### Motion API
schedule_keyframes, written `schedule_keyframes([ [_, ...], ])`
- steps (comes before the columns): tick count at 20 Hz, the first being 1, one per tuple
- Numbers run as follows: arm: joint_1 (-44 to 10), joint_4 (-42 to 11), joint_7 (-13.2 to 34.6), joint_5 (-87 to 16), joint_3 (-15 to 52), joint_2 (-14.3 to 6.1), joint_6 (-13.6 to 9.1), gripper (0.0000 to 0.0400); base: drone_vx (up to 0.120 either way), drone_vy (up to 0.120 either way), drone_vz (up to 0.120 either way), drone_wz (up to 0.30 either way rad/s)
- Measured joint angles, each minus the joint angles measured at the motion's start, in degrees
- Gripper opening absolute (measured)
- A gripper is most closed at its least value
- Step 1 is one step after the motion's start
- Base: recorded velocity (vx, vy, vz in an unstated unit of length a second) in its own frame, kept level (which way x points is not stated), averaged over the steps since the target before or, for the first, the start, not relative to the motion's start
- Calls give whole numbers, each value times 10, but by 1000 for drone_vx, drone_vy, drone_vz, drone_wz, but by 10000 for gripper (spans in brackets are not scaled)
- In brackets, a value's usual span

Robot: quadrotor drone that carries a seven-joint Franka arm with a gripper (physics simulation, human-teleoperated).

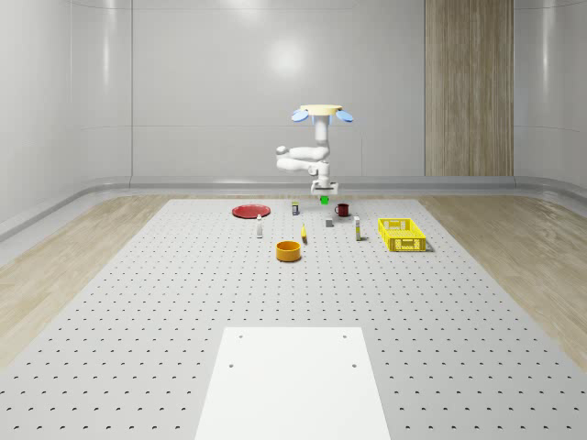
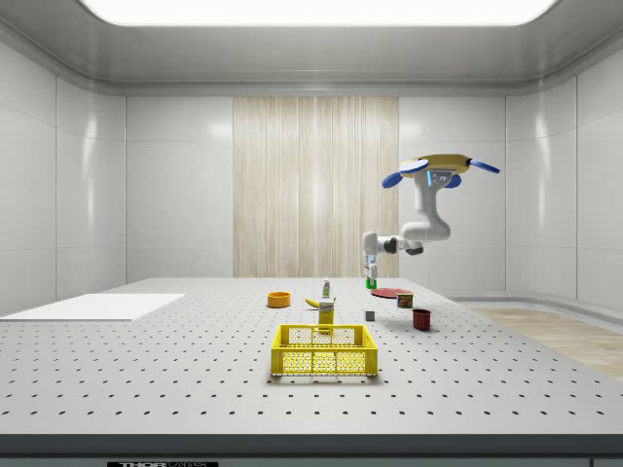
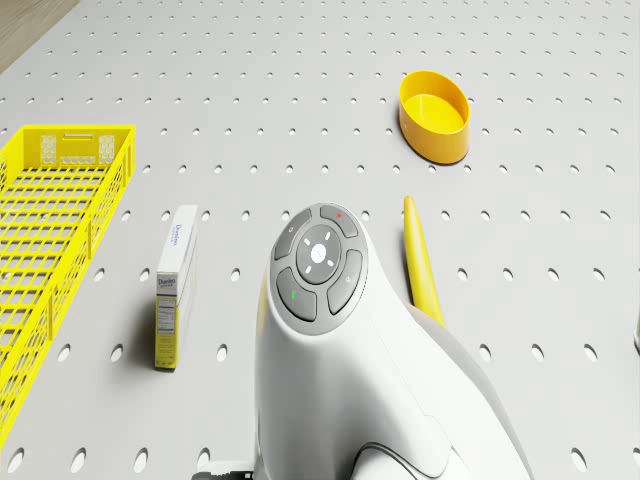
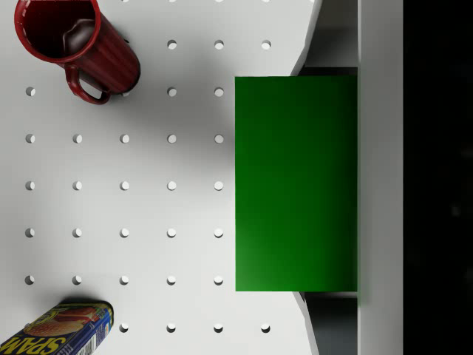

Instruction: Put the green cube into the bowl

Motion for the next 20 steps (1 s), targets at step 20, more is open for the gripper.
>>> schedule_keyframes([
  [20,-3,1,3,5,2,-10,10,251,120,-120,0,0],
])
